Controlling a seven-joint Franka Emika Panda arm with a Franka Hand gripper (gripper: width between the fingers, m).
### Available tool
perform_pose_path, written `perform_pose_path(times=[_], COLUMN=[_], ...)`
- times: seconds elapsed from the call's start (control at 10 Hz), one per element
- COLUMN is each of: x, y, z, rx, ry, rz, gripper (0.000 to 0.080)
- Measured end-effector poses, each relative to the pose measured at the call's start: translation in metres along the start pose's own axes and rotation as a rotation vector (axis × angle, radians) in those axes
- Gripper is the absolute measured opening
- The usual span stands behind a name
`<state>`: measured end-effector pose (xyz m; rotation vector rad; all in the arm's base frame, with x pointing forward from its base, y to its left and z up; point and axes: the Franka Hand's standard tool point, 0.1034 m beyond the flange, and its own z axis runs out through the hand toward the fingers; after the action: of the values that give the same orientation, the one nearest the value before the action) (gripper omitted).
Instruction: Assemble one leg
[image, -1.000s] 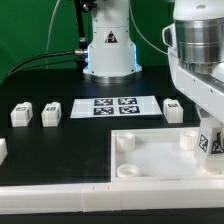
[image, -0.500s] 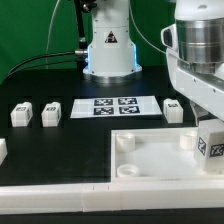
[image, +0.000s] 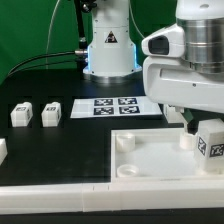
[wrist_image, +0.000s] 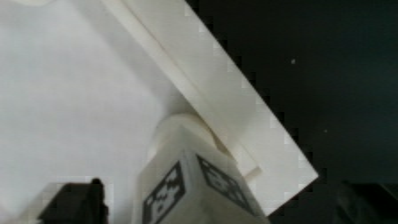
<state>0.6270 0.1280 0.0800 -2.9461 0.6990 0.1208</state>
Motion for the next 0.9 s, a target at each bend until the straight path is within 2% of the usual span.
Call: perform_pose_path(times=[0.2,0.3,0.5,0.8,0.9], x=[0.0028,0.0049,0.0071,0.0068,0.0069], y=[-0.0018,-0.0014,0.0042,0.0037,0.0038], z=[-0.0026,-0.0028,-0.0007,-0.0001,-0.0001], rx=[-0.016,-0.032,-0.042,-0.041,-0.041], ry=[0.004,0.014,-0.004,-0.003,-0.003], rz=[-0.234,-0.390,-0.623,-0.642,-0.642], gripper=[0.0649,0.0649,0.0649,0.0649,0.0522])
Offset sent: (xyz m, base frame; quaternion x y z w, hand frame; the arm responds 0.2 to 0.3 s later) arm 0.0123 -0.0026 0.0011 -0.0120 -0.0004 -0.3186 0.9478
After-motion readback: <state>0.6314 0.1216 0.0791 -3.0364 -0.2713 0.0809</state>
